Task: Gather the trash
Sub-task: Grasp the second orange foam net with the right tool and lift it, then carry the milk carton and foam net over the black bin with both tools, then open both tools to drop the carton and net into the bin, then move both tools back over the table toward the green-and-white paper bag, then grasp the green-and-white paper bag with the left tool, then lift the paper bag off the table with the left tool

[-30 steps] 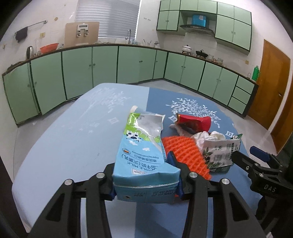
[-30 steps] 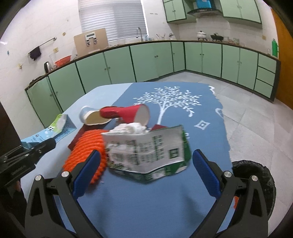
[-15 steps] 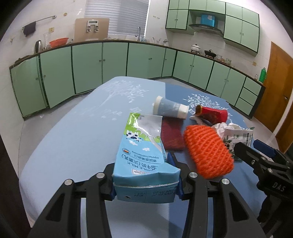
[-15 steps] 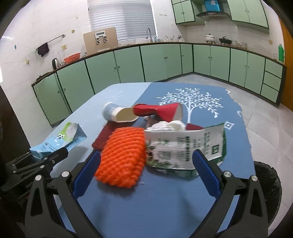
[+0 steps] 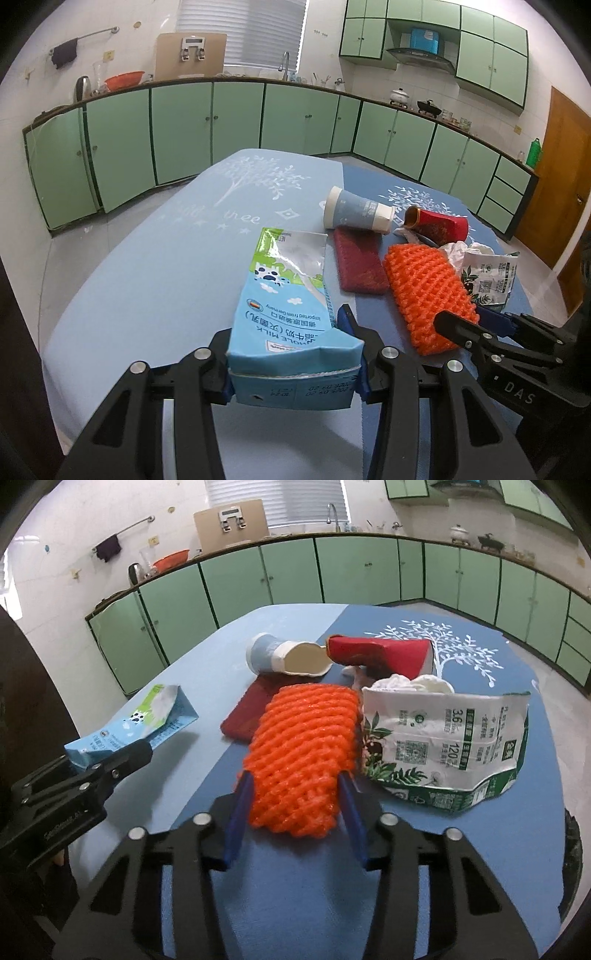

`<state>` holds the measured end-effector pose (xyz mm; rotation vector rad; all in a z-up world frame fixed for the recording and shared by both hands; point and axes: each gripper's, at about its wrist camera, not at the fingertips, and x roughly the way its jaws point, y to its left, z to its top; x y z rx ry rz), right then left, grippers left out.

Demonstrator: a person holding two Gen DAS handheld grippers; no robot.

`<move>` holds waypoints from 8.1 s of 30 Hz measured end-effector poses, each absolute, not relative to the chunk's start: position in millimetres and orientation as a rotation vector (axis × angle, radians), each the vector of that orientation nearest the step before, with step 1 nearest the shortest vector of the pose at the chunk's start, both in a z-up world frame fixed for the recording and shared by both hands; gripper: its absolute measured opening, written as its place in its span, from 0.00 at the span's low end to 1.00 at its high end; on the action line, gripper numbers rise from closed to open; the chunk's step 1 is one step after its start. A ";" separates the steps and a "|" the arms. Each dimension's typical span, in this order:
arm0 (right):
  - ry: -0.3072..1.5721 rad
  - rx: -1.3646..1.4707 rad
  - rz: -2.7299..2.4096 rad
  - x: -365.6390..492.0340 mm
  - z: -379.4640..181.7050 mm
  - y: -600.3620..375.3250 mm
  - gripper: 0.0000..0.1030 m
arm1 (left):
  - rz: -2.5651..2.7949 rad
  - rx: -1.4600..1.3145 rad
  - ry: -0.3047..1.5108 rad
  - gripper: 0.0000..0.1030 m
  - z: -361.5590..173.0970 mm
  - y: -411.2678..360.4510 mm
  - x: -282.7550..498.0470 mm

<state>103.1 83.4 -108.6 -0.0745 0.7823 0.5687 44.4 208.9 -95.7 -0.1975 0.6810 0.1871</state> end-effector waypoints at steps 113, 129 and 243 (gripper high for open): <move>0.617 0.175 0.119 119.8 -67.7 -208.8 0.88 | -0.142 -0.024 0.579 0.68 -39.4 -7.9 130.2; 0.674 0.077 0.363 135.7 -74.5 -66.1 0.91 | 0.140 -0.060 0.581 0.69 -55.0 127.3 104.0; 0.701 0.070 0.149 135.6 -96.5 -138.0 0.91 | -0.292 -0.237 0.805 0.33 -109.0 23.6 146.4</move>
